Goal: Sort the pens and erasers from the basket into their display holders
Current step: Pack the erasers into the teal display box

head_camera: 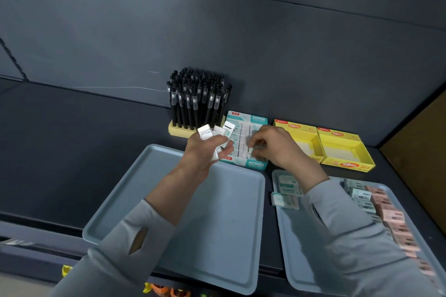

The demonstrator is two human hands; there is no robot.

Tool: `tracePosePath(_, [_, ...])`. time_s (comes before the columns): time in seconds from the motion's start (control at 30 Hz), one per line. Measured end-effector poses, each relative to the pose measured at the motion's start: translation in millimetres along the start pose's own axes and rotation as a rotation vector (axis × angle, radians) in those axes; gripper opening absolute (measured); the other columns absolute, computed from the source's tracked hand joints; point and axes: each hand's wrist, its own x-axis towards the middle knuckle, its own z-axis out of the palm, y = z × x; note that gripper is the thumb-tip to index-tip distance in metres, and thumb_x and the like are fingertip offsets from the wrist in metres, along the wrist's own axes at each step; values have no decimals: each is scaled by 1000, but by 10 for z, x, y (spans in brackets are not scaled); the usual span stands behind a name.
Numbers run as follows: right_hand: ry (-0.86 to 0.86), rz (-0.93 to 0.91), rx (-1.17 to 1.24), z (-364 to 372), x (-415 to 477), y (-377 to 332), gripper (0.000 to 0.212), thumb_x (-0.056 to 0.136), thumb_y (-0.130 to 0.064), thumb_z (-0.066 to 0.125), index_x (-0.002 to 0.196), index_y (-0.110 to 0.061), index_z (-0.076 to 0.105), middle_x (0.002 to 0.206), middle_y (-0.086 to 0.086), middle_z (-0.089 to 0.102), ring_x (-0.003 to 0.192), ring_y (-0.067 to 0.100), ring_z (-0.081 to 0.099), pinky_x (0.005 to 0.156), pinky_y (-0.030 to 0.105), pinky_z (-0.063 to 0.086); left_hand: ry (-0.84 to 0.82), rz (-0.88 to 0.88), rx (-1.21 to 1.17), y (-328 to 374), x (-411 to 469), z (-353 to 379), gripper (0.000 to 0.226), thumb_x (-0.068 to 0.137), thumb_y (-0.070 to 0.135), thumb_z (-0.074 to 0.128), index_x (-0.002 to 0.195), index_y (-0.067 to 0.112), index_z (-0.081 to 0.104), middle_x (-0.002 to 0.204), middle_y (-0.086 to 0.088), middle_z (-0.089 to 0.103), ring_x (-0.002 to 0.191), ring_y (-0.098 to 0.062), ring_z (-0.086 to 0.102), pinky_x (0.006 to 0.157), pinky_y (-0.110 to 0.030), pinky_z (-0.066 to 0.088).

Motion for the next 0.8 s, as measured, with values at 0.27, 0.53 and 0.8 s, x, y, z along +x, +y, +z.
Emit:
tracePosePath(0.27, [50,22,587,44,3,-133,12,92,-19,67,102,-18,74,101,-4,73,90,9,65,86,30,53,4,16,-30,-33,29,32,28,86,-11,59,115,-9,58,112,-26,65,91,-28,67,72,-31,61])
tracePosePath(0.53, [-138,97,1054,50,-59,-284,4,94,-15,64,92,-13,66,89,7,69,81,24,60,88,42,54,29,33,12,-5,51,45,32,87,-7,60,119,-7,57,114,-24,67,102,-30,68,70,-27,60])
tracePosePath(0.8, [123,192,967,-56,-26,-131,17,100,-15,54,86,-13,65,85,6,67,69,11,65,54,20,49,-17,-7,45,-21,16,22,13,89,-1,63,102,2,61,89,-10,69,72,-16,67,71,-24,58])
